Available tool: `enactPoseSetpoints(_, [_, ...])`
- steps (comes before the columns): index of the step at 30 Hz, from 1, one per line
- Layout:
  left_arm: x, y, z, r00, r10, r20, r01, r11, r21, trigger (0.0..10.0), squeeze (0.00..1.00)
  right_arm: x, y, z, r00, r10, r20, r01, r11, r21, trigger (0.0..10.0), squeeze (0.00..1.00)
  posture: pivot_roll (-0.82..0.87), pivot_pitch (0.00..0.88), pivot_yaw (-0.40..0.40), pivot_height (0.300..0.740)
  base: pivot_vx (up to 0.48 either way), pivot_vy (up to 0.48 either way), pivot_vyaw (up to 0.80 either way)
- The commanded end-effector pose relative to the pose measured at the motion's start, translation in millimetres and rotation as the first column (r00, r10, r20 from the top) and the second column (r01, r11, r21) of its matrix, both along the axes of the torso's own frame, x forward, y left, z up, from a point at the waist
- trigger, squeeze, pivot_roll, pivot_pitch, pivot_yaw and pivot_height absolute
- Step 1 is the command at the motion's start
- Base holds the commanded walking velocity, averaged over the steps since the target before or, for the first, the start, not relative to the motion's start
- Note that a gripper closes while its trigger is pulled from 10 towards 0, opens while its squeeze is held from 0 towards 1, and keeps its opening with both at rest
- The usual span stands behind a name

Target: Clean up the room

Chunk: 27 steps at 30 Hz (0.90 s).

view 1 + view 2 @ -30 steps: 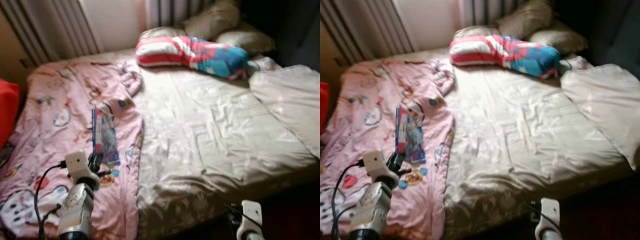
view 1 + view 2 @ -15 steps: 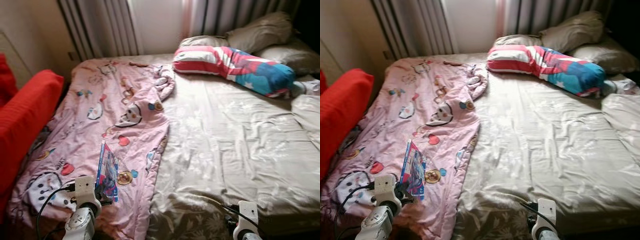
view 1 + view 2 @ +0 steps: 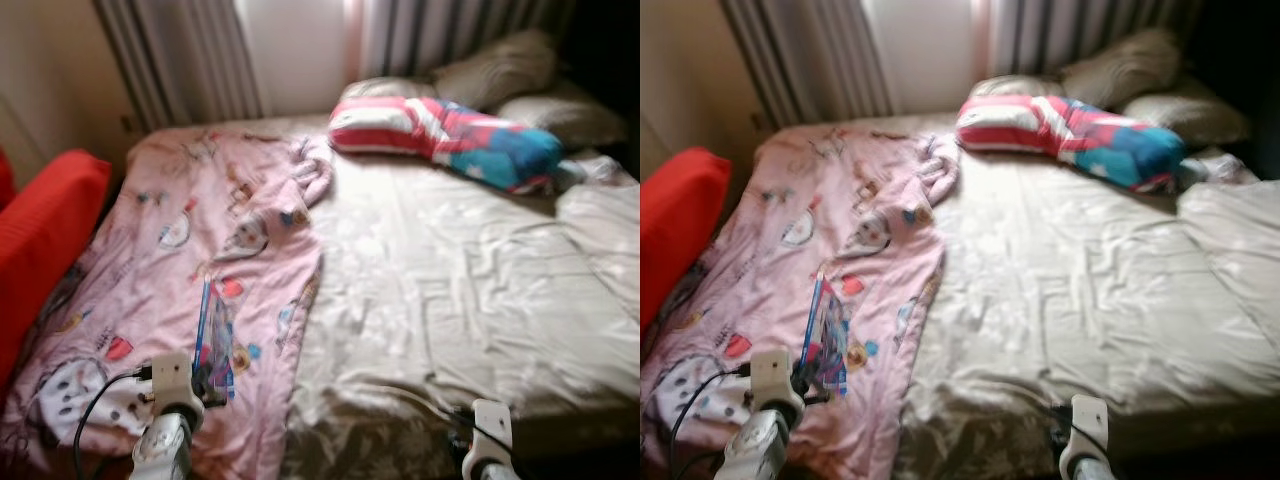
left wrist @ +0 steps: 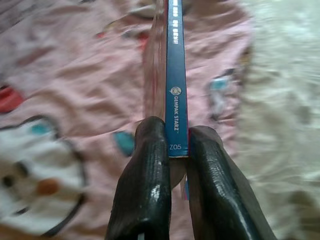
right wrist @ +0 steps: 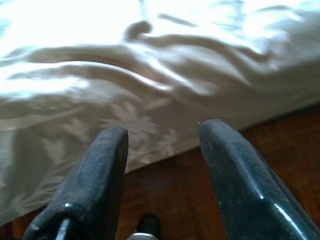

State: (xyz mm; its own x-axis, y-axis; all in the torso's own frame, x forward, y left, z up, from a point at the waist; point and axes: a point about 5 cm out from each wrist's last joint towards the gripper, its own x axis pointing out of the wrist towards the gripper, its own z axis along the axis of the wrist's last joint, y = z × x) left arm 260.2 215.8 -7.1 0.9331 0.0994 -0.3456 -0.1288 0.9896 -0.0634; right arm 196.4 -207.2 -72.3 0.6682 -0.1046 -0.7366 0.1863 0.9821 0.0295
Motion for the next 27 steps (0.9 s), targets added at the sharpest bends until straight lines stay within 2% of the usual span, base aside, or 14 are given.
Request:
enactPoseSetpoints(1, [4.6, 0.3, 5.9, 0.999, -0.006, 0.038, 0.005, 1.000, 0.012, 10.0, 0.00, -0.8, 2.1, -1.2, 1.000, 0.005, -0.014, -0.005, 1.000, 0.003, 10.0, 0.00, -0.03, 0.022, 0.046, 0.740, 0.000, -0.322, 0.00])
enactPoseSetpoints(14, [3.8, -1.2, 4.4, 0.999, 0.000, 0.045, 0.000, 1.000, 0.005, 10.0, 0.00, 1.4, 2.9, -0.1, 0.999, 0.041, -0.013, -0.041, 0.999, -0.019, 10.0, 0.00, -0.03, 0.033, 0.042, 0.740, 0.000, -0.325, 0.00])
enactPoseSetpoints(17, [4.8, -2.4, 4.8, 0.999, -0.002, 0.050, 0.002, 1.000, 0.002, 10.0, 0.00, -12.7, 7.3, -6.9, 0.999, 0.046, -0.020, -0.046, 0.999, -0.011, 10.0, 0.00, -0.03, 0.034, 0.042, 0.740, 0.000, -0.319, 0.52])
enactPoseSetpoints(19, [5.0, -2.6, 4.9, 0.999, -0.002, 0.050, 0.002, 1.000, 0.002, 10.0, 0.00, -13.3, 7.6, -7.2, 0.999, 0.046, -0.020, -0.046, 0.999, -0.010, 10.0, 0.00, -0.03, 0.034, 0.042, 0.740, 0.000, -0.319, 0.56])
enactPoseSetpoints(27, [6.7, -4.6, 5.8, 0.998, -0.005, 0.055, 0.005, 1.000, -0.001, 10.0, 0.00, -15.2, 8.9, -8.3, 0.999, 0.043, -0.024, -0.043, 0.999, 0.005, 10.0, 0.00, -0.04, 0.036, 0.038, 0.740, 0.000, -0.321, 0.00])
